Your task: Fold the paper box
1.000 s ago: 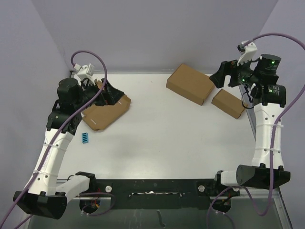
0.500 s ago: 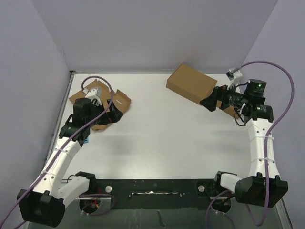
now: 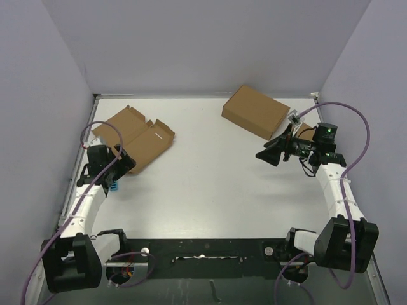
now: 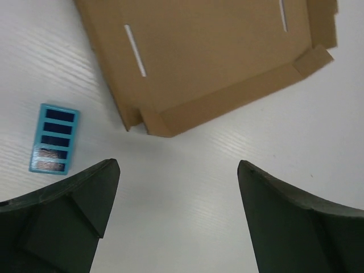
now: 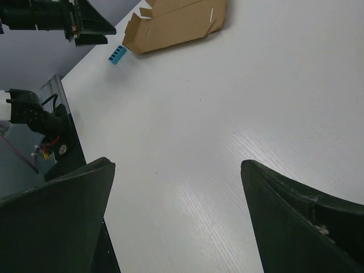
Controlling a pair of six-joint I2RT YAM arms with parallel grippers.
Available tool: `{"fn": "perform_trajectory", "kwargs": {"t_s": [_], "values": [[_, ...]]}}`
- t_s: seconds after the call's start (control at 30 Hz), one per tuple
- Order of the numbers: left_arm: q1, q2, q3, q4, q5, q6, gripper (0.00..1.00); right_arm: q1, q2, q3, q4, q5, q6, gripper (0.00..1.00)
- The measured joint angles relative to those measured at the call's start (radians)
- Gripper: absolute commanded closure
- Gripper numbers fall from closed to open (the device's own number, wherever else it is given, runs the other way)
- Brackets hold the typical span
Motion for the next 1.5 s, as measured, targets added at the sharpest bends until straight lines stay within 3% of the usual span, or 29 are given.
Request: {"fn": "perform_trajectory", "kwargs": {"t_s": [0.17, 0.57, 0.63, 0.73, 0.97, 1.1, 1.27, 1.5], "values": [[0.100, 0.105, -0.014, 0.058, -0.069, -0.071, 0.23, 0.000, 0.003, 0.000, 0.006, -0.047, -0.028, 0.02], [0.202, 0.436, 0.049, 0.280, -0.021, -0.156, 0.67, 0.000, 0.008, 0.005, 0.007, -0.082, -0.064, 0.02], [0.202, 0.464, 0.057, 0.295, -0.005, -0.157, 0.84, 0.000, 0.008, 0.007, 0.006, -0.082, -0.071, 0.02], [0.202, 0.493, 0.060, 0.304, 0.023, -0.164, 0.98, 0.000, 0.008, 0.012, 0.006, -0.082, -0.078, 0.02], [0.154, 0.483, 0.060, 0.306, 0.070, -0.158, 1.00, 0.000, 0.008, 0.013, 0.006, -0.082, -0.081, 0.02], [0.074, 0.399, 0.054, 0.292, 0.117, -0.139, 1.00, 0.000, 0.008, 0.014, 0.003, -0.082, -0.088, 0.02], [-0.119, 0.243, 0.022, 0.308, 0.180, -0.097, 1.00, 0.001, 0.017, 0.016, -0.007, -0.084, -0.105, 0.02], [-0.331, 0.219, -0.015, 0.325, 0.334, 0.014, 1.00, 0.001, 0.021, 0.017, -0.021, -0.087, -0.121, 0.02]]}}
